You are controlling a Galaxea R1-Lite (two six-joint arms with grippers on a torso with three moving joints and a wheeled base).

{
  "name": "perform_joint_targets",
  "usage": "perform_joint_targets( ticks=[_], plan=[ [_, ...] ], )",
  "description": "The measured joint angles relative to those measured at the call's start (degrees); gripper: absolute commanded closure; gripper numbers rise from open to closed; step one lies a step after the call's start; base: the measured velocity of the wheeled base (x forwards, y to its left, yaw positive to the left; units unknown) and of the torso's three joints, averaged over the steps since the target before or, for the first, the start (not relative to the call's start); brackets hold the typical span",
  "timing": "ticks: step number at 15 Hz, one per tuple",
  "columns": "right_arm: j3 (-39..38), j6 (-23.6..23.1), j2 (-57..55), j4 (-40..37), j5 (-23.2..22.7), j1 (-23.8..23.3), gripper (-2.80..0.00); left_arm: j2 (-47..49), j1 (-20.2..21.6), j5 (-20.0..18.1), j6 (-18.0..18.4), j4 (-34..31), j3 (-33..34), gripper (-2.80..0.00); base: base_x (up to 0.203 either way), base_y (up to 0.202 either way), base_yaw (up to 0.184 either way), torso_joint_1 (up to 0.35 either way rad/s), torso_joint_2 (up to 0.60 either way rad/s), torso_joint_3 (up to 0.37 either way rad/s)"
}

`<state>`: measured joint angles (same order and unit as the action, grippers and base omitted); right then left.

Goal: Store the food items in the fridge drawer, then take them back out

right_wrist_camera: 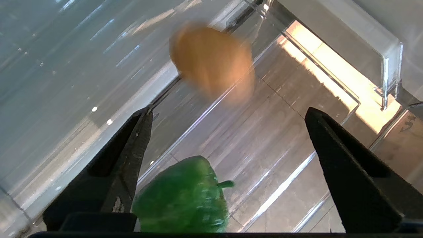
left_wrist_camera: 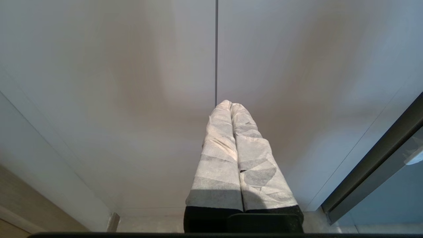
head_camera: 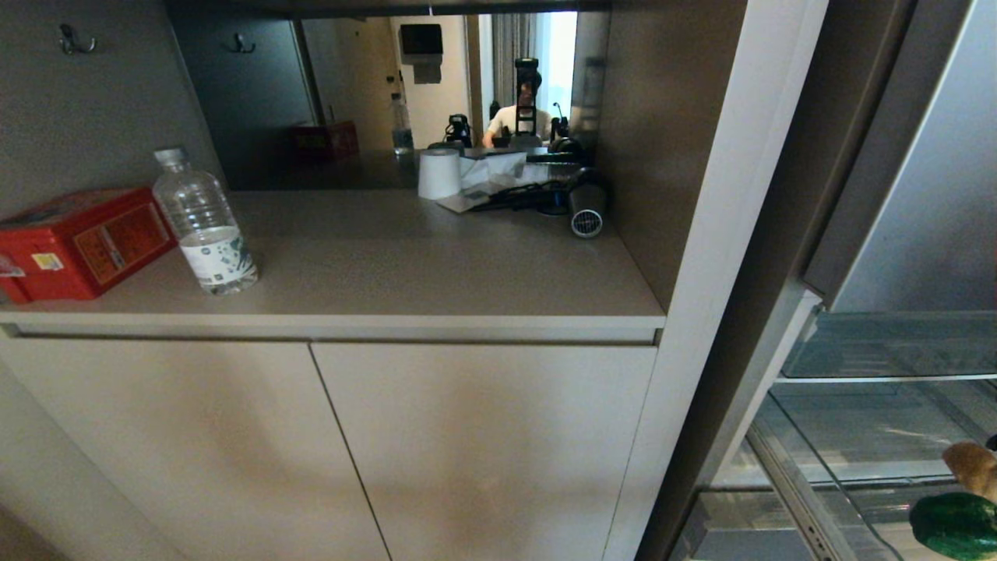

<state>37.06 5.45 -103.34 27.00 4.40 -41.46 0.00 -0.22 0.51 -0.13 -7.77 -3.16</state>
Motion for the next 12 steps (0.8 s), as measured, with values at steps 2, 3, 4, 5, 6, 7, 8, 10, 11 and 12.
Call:
perform_joint_targets(
  ticks=[2,3,4,5,6,7,8,10,11,12],
  plan=[
    [-0.6,0.0,1.9,0.1,-1.2,0.0,0.0,0.0,0.0,0.0,0.0,0.0,0.0,0.0,0.0,0.0,0.0,0.0,0.0,0.0],
    [-1.0,-0.1,3.4,0.1,-1.9,0.0,0.0,0.0,0.0,0.0,0.0,0.0,0.0,0.0,0.0,0.0,0.0,0.0,0.0,0.0],
    [-1.5,-0.1,4.9,0.1,-2.3,0.0,0.0,0.0,0.0,0.0,0.0,0.0,0.0,0.0,0.0,0.0,0.0,0.0,0.0,0.0],
    [-2.0,-0.2,6.6,0.1,-2.5,0.0,0.0,0.0,0.0,0.0,0.0,0.0,0.0,0.0,0.0,0.0,0.0,0.0,0.0,0.0],
    [-2.7,-0.3,8.3,0.0,-2.6,-0.3,0.0,0.0,0.0,0.0,0.0,0.0,0.0,0.0,0.0,0.0,0.0,0.0,0.0,0.0],
    [-3.6,-0.3,9.7,-0.1,-2.5,-0.7,0.0,0.0,0.1,0.0,0.0,0.0,0.0,0.0,0.0,0.0,0.0,0.0,0.0,0.0],
    [-4.5,-0.3,10.7,-0.1,-2.4,-1.2,0.0,0.0,0.1,0.0,0.0,0.0,0.0,0.0,0.0,0.0,0.0,0.0,0.0,0.0],
    [-7.1,-0.2,12.6,-0.1,-2.1,-3.0,0.0,0.0,0.0,0.0,0.0,0.0,0.0,0.0,0.0,0.0,0.0,0.0,0.0,0.0],
    [-8.7,-0.1,13.5,-0.2,-2.0,-4.5,0.0,0.0,0.0,0.0,0.0,0.0,0.0,0.0,0.0,0.0,0.0,0.0,0.0,0.0],
    [-10.4,0.1,14.4,-0.1,-1.6,-6.4,0.0,0.0,0.0,0.0,0.0,0.0,0.0,0.0,0.0,0.0,0.0,0.0,0.0,0.0]
  ],
)
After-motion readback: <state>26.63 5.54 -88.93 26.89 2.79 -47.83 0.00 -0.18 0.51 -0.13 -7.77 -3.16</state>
